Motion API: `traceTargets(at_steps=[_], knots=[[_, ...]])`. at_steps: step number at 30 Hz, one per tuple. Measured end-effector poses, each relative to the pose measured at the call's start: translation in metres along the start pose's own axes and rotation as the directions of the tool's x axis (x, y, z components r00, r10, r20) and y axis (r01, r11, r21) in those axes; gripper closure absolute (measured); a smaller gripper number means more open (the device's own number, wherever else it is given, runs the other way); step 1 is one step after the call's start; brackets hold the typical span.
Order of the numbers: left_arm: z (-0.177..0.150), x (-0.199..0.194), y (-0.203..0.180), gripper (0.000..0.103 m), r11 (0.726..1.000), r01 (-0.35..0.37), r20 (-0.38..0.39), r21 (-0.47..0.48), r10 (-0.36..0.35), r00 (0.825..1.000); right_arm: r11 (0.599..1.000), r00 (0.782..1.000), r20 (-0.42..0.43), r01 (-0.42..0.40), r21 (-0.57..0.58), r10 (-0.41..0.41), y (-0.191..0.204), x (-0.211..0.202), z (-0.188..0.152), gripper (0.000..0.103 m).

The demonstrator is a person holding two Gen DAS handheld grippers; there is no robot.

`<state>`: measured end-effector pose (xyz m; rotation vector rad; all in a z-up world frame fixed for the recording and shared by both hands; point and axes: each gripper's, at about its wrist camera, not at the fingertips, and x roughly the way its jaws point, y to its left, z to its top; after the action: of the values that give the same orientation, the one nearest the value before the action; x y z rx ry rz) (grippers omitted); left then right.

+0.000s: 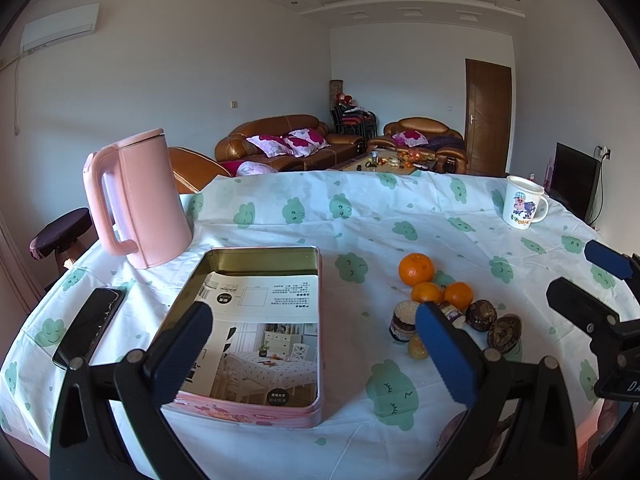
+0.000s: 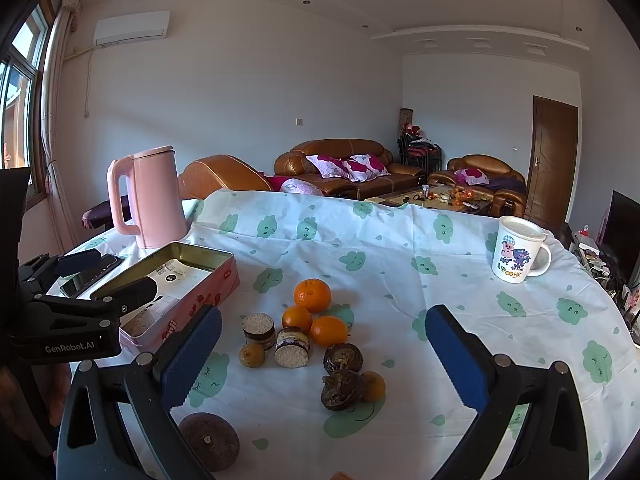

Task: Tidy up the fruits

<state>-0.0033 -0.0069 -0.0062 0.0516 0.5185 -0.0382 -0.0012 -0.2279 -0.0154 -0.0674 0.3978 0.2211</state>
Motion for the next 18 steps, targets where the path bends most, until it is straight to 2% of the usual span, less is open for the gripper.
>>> traceTargets(at_steps=[18], knots=[[-0.0013, -0.0007, -0.0012, 0.0, 1.0, 0.003, -0.003, 0.0, -0.003, 1.0, 1.0, 1.0, -0.007, 0.003, 0.003, -0.002, 0.0005, 0.0006, -0.0048, 0.001]])
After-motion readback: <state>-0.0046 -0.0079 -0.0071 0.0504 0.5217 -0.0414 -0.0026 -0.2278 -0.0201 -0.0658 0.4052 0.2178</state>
